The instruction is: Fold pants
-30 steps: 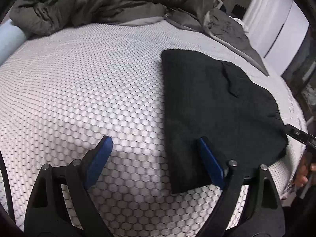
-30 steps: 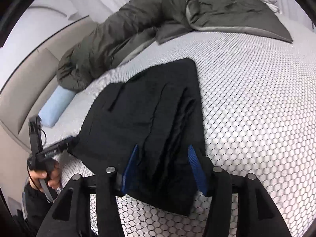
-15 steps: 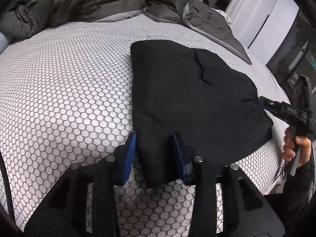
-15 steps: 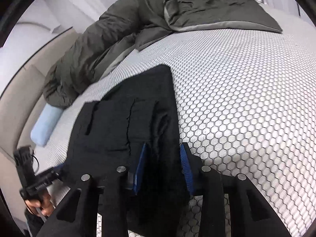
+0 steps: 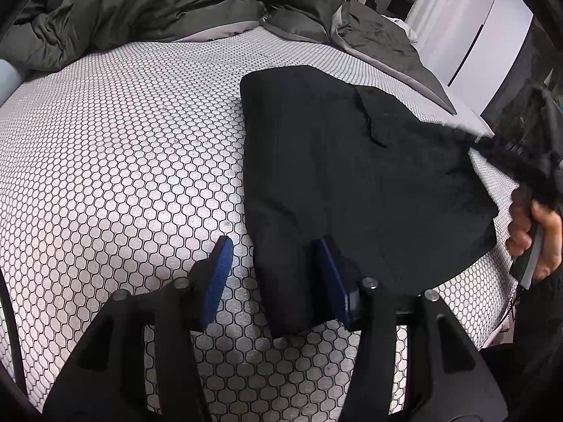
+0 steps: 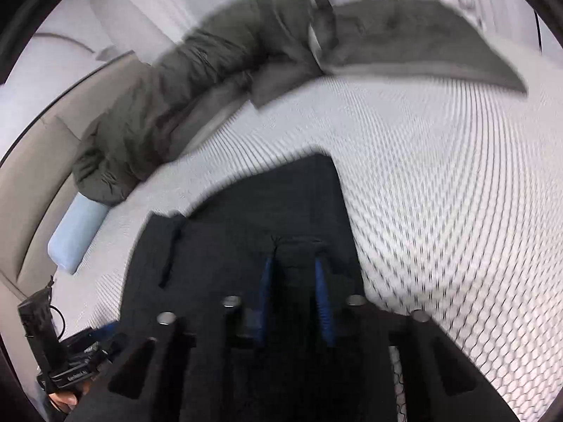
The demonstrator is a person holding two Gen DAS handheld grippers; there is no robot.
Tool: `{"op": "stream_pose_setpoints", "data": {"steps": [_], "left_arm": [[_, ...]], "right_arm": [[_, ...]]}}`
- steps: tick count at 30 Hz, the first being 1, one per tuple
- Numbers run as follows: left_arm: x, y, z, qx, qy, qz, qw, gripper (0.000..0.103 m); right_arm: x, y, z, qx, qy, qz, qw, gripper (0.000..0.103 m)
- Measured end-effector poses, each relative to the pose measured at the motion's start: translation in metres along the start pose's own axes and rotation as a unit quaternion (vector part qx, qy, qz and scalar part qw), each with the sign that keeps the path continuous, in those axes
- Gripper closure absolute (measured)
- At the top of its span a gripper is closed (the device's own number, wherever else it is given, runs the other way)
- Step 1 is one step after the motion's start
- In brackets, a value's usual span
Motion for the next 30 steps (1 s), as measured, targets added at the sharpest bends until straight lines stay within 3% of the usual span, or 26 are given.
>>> {"op": "stream_pose_setpoints", "data": {"steps": [2,5,6,9,13,17,23,24,26,28,30], "left_arm": [[0.0,0.0,0.001,-0.001,0.004,-0.001,1.0,0.051],[0.001,0.0,0.001,0.0,0.006,-0.001,1.0,0.051],[0.001,0.0,0.001,0.002,0.009,-0.001,1.0,0.05],[0.005,0.001,0.0,0.002,0.017,-0.004,0.9999,0.05],[0.019,0.005,-0.007,-0.003,0.017,-0.027,0.9995,0.05],[0.034,0.008,-0.027,-0.021,0.001,-0.056,0.9982,0.049],[0.01,0.001,-0.05,-0.072,0.038,-0.027,0.9963,0.044],[0.006,0.0,-0.05,-0.075,0.044,-0.025,0.9959,0.044],[0.004,0.0,-0.051,-0.075,0.045,-0.026,0.9958,0.044],[0.006,0.0,-0.051,-0.069,0.039,-0.026,0.9965,0.044],[0.008,0.001,-0.048,-0.063,0.037,-0.026,0.997,0.044]], "right_arm": [[0.008,0.008,0.004,0.011,0.001,-0.024,1.0,0.093],[-0.012,0.002,-0.024,-0.017,-0.052,0.012,0.998,0.093],[-0.016,-0.002,-0.031,-0.03,-0.05,0.025,0.998,0.093],[-0.002,-0.008,-0.036,-0.054,-0.009,0.031,0.998,0.087],[0.032,-0.032,-0.024,-0.033,0.043,0.025,0.998,0.06],[0.035,-0.067,-0.001,-0.02,0.107,0.069,0.992,0.059],[0.026,-0.086,0.015,0.021,0.089,0.095,0.991,0.059],[0.02,-0.086,0.016,0.023,0.083,0.1,0.991,0.06],[0.017,-0.084,0.022,0.04,0.068,0.091,0.993,0.08],[0.023,-0.082,0.03,0.06,0.057,0.073,0.994,0.094],[0.042,-0.083,0.041,0.082,0.066,0.054,0.993,0.096]]}}
Point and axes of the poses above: each gripper's, at about its wrist camera, not at the fingertips, and x roughly against the way its jaws point, z to its left, y to its top, the point moved 10 cm from there along -x, roughly the way its jaws point, and after that the axes turned 11 degrees about z, right-handed, at the moved point
